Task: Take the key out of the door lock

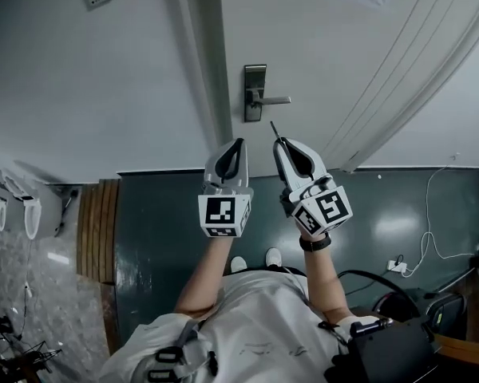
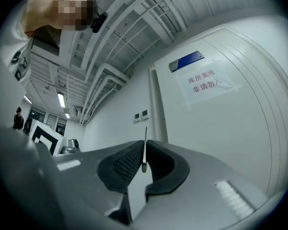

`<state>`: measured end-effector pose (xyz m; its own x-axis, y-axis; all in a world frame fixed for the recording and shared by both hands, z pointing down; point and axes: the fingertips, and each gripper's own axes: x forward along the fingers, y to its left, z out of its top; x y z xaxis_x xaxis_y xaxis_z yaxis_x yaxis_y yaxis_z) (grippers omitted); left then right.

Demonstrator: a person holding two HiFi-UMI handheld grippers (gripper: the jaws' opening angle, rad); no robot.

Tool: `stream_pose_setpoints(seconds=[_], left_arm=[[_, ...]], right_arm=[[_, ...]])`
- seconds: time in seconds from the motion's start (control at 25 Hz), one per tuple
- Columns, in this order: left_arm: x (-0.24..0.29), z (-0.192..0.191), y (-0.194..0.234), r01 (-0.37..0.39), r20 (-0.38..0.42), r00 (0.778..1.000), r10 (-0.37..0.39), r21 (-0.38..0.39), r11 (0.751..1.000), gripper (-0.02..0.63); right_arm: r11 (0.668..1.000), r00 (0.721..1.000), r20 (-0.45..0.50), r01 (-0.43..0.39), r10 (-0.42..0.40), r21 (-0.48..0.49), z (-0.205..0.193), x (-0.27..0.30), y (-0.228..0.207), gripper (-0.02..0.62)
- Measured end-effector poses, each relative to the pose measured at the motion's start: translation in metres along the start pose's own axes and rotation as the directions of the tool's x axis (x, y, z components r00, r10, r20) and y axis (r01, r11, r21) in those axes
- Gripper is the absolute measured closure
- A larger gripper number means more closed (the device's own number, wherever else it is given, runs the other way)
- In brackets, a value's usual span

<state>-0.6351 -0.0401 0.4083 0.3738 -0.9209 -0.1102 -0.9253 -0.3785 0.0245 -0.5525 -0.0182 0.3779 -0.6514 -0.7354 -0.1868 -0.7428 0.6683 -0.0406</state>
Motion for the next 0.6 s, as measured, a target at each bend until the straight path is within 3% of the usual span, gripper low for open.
stream_pose_setpoints(seconds=[0.6], left_arm=[[0.023,-0.002,-0.037,-0.014,-0.021,1.0,0.014,0.012,1.0,0.606]], right_arm=[[0.998,1.0,0.003,0.007,-0.007,0.068,0.0,-0.016,-0.052,0.571]])
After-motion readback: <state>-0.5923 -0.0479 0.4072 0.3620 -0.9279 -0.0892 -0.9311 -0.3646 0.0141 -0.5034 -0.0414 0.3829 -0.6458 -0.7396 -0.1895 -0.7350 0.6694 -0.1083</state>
